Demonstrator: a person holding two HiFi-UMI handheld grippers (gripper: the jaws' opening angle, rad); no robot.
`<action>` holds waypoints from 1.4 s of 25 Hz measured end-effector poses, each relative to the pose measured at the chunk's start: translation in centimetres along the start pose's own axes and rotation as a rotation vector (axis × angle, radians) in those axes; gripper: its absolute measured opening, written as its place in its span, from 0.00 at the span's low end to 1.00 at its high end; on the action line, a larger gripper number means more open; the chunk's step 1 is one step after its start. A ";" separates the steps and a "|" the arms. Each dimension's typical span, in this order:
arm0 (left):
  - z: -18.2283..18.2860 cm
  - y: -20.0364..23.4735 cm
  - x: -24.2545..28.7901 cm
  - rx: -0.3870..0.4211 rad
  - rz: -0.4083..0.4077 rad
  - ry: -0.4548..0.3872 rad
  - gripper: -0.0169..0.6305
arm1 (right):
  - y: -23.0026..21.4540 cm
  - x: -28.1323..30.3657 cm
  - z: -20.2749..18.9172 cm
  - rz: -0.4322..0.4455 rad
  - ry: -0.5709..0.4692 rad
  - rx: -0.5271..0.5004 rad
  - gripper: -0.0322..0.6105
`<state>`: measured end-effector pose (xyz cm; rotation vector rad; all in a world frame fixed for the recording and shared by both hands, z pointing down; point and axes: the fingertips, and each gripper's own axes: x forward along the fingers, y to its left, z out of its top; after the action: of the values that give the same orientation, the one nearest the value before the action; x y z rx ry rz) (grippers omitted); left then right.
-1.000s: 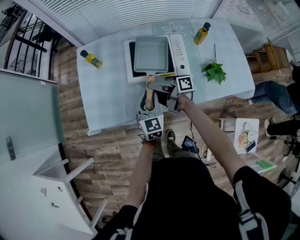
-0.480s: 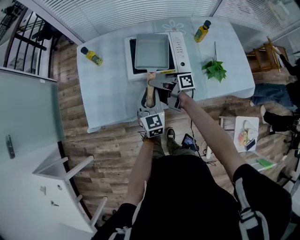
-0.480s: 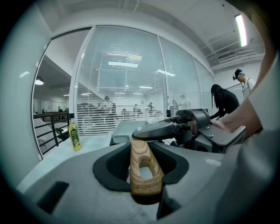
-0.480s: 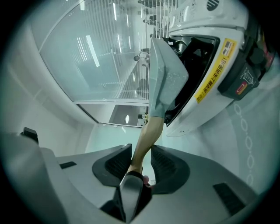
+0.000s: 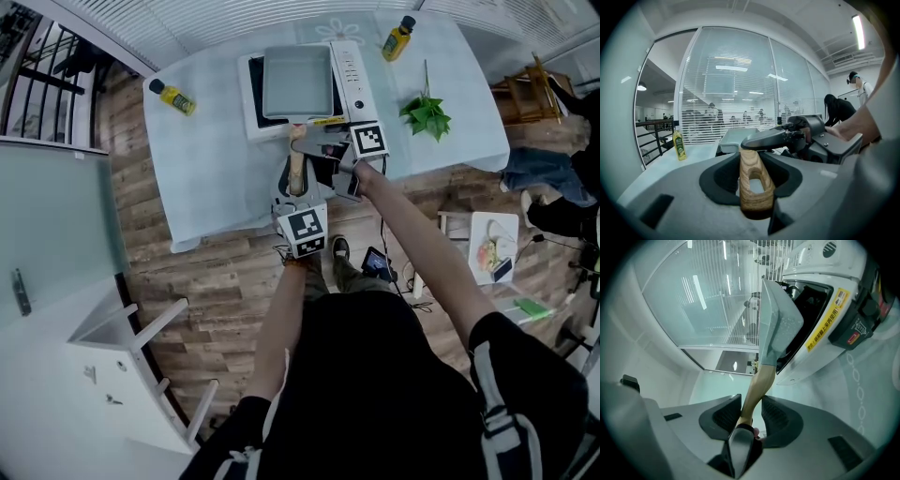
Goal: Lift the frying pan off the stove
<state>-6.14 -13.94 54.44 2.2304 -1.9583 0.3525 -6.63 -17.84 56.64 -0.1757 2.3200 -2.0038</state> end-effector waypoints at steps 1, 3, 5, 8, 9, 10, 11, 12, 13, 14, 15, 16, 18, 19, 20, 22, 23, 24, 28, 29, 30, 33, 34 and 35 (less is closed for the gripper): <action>0.0 0.0 0.0 0.000 0.002 -0.001 0.23 | 0.0 0.0 0.0 -0.003 0.004 -0.004 0.24; 0.1 -0.1 -0.1 -0.002 0.006 -0.004 0.24 | 0.1 -0.1 0.0 -0.001 0.005 -0.005 0.24; 0.2 -0.2 0.0 -0.005 0.010 -0.006 0.24 | 0.3 -0.1 0.1 0.008 -0.002 -0.003 0.24; 0.3 -0.3 0.1 -0.008 0.010 -0.007 0.24 | 0.5 -0.2 0.3 0.012 -0.012 -0.002 0.24; 0.3 -0.3 0.1 -0.007 0.011 -0.007 0.24 | 0.5 -0.2 0.2 0.011 -0.012 -0.002 0.24; 0.3 -0.3 0.0 -0.006 0.013 -0.007 0.24 | 0.4 -0.2 0.2 0.010 -0.011 -0.002 0.24; 0.3 -0.3 0.0 -0.006 0.015 -0.007 0.24 | 0.5 -0.2 0.1 0.012 -0.010 -0.001 0.24; 0.3 -0.3 -0.1 -0.007 0.017 -0.008 0.24 | 0.5 -0.2 0.1 0.015 -0.009 0.001 0.24; 0.4 -0.3 -0.1 -0.007 0.019 -0.008 0.24 | 0.6 -0.2 0.1 0.019 -0.009 0.003 0.24; 0.4 -0.5 -0.1 -0.007 0.019 -0.007 0.24 | 0.7 -0.3 0.1 0.022 -0.010 0.005 0.24; 0.4 -0.6 -0.1 -0.007 0.019 -0.007 0.24 | 0.7 -0.4 0.1 0.023 -0.011 0.007 0.24; 0.5 -0.7 -0.1 -0.004 0.017 -0.007 0.24 | 0.8 -0.6 0.1 0.023 -0.012 0.007 0.24; 0.5 -0.8 -0.1 0.002 0.015 -0.009 0.24 | 0.7 -0.6 0.1 0.023 -0.013 0.003 0.24; 0.5 -0.7 -0.2 0.003 0.015 -0.010 0.24 | 0.7 -0.6 0.1 0.025 -0.013 0.004 0.24; 0.5 -0.7 -0.2 0.005 0.015 -0.010 0.24 | 0.8 -0.6 0.1 0.028 -0.014 0.007 0.24; 0.5 -0.8 -0.3 0.009 0.016 -0.011 0.24 | 0.8 -0.6 0.0 0.033 -0.016 0.012 0.24; 0.6 -0.8 -0.3 0.011 0.016 -0.013 0.24 | 0.9 -0.7 0.0 0.035 -0.018 0.014 0.24; 0.7 -0.9 -0.3 0.013 0.014 -0.016 0.24 | 0.9 -0.8 0.0 0.034 -0.019 0.015 0.24; 1.0 -1.1 -0.2 0.017 0.009 -0.019 0.24 | 1.0 -1.0 0.2 0.036 -0.027 0.023 0.24; 1.1 -1.1 -0.1 0.016 0.008 -0.020 0.24 | 1.1 -1.1 0.2 0.039 -0.029 0.027 0.24; 1.2 -1.2 -0.1 0.016 0.008 -0.020 0.24 | 1.2 -1.1 0.3 0.041 -0.032 0.027 0.24; 1.4 -1.3 -0.1 0.018 0.007 -0.022 0.24 | 1.4 -1.3 0.4 0.037 -0.036 0.019 0.24; 1.5 -1.3 -0.1 0.019 0.007 -0.025 0.24 | 1.5 -1.3 0.4 0.039 -0.037 0.017 0.24; 1.6 -1.3 -0.2 0.020 0.006 -0.028 0.24 | 1.7 -1.3 0.4 0.043 -0.038 0.015 0.24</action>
<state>-4.75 -14.02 52.90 2.2540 -1.9840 0.3450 -5.35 -17.84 54.91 -0.1606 2.2649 -1.9799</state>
